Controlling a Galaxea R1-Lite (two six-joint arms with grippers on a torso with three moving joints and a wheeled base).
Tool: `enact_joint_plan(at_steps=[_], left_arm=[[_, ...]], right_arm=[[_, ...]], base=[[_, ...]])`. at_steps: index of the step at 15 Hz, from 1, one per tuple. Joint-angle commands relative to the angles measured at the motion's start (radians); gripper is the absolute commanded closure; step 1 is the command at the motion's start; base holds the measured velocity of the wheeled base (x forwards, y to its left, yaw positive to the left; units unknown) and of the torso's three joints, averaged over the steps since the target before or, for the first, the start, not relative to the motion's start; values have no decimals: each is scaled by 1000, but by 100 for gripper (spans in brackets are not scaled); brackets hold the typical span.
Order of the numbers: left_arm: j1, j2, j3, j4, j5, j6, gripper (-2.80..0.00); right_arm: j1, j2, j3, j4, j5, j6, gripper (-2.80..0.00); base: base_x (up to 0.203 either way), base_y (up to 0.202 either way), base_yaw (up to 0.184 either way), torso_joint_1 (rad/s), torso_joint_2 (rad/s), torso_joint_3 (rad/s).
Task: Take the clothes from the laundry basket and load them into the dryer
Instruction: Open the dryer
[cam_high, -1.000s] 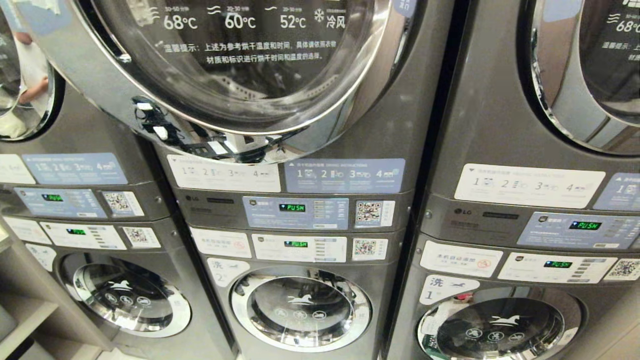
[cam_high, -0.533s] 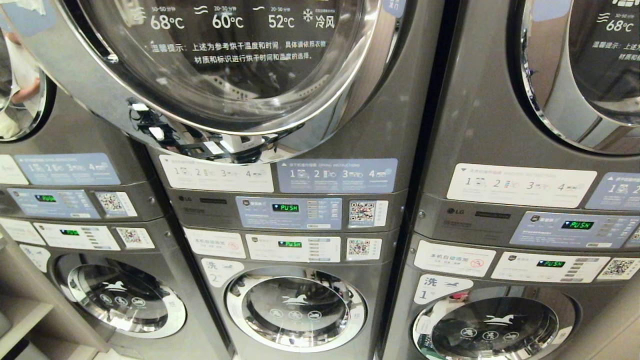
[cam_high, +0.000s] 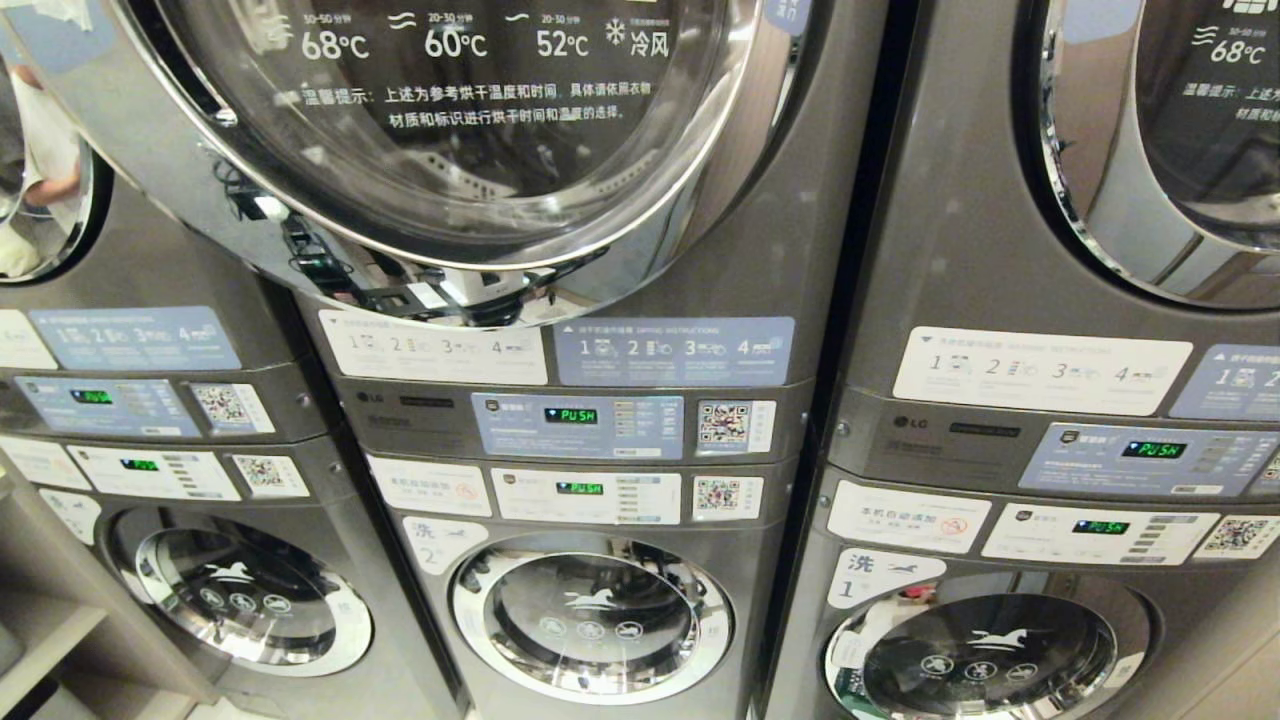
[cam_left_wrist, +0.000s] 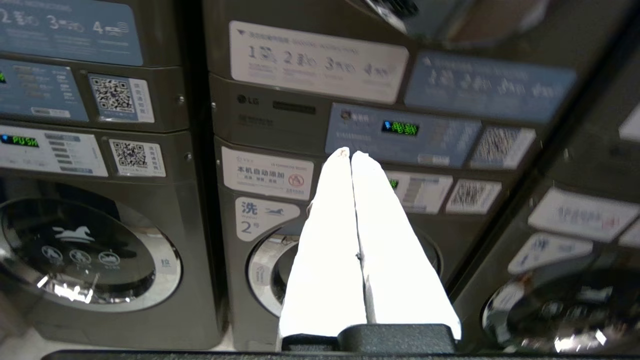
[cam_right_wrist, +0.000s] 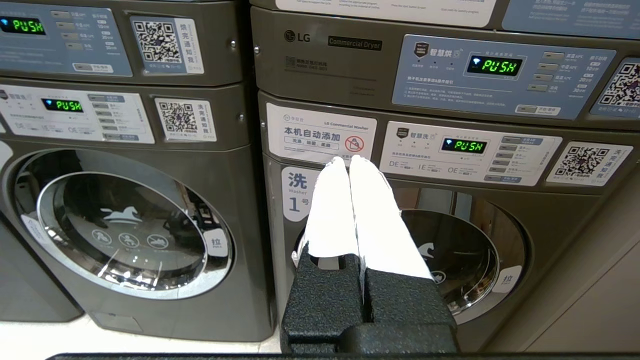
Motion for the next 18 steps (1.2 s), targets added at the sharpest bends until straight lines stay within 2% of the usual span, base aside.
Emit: enact_joint_plan(at_steps=[1,3,4,5,6,8,9,10,11,12,13,15,18], left_arm=[[6,307,-95,-47,30,-46,0],[73,541,-189,-158,54,-104,0],[138,640,-226,-219,31,-125,0],[210,729,-257,-297,-23,-143,0],[278,802,-278,-392,-108,-157,0],[403,919,-303,-607,-389,-196,0],[449,968,-311,-698,-495,-223,0],[472,1012,-319,-802,-581,-263,0],[482,1045,-324,-894,-640,-326,0],[484,1081,-328,-963,-669,-376,0],[484,1119,-338,-1020,-680,-397,0],[472,1203,-387,-1120,-687,-411,0],[437,1277,-482,-1162,-689,-415,0]], right_arm=[[0,0,18,-1,-1,0,0],[0,0,18,-1,1,2,0],[0,0,18,-1,1,5,0],[0,0,18,-1,-2,16,0],[0,0,18,-1,-2,23,0],[0,0,18,-1,-2,28,0],[0,0,18,-1,-2,28,0],[0,0,18,-1,-2,28,0],[0,0,17,-1,-2,28,0],[0,0,18,-1,-2,28,0],[0,0,18,-1,-2,28,0],[0,0,18,-1,-2,28,0],[0,0,18,-1,-2,26,0]], base=[[0,0,0,0,0,0],[0,0,0,0,0,0],[0,0,0,0,0,0],[0,0,0,0,0,0],[0,0,0,0,0,0],[0,0,0,0,0,0],[0,0,0,0,0,0],[0,0,0,0,0,0],[0,0,0,0,0,0],[0,0,0,0,0,0],[0,0,0,0,0,0],[0,0,0,0,0,0],[0,0,0,0,0,0]])
